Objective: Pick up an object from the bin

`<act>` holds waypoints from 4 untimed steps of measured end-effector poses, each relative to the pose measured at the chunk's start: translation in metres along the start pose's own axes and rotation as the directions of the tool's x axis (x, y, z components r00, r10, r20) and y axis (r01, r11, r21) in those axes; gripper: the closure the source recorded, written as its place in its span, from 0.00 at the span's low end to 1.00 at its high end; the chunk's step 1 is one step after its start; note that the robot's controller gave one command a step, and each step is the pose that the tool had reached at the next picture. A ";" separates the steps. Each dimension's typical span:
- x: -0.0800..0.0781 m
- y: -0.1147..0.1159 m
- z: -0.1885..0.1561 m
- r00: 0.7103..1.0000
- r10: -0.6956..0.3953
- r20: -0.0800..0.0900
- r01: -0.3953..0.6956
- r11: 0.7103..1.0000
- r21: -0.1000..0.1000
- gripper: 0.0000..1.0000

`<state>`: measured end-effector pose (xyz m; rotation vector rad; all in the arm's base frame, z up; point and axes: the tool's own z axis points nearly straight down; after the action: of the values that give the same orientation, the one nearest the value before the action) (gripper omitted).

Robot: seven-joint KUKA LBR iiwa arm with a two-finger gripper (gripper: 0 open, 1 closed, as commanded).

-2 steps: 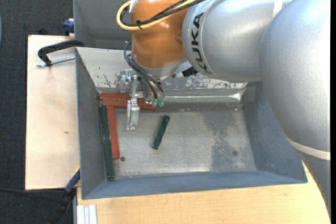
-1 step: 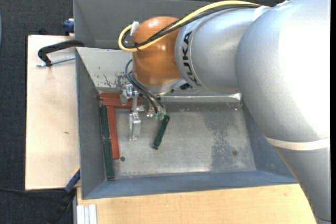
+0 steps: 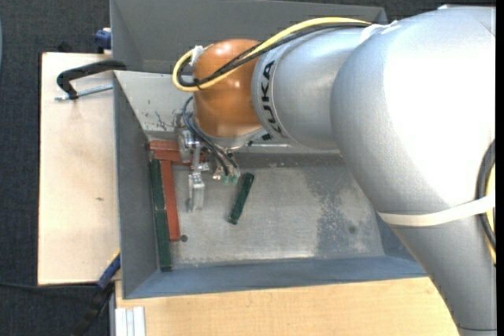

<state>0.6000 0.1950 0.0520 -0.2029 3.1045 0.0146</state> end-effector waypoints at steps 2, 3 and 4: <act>0.013 -0.091 -0.032 1.000 0.003 -0.026 -0.003 1.000 0.006 1.00; 0.011 -0.068 -0.026 1.000 0.009 -0.025 -0.009 1.000 0.005 0.00; 0.008 -0.047 -0.021 1.000 0.016 -0.022 -0.016 1.000 0.006 1.00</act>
Offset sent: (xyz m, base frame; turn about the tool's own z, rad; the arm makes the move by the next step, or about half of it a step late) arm -0.0049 -0.0489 0.0180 0.0139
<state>0.5978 0.1467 0.0727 -0.1789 3.1272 0.0041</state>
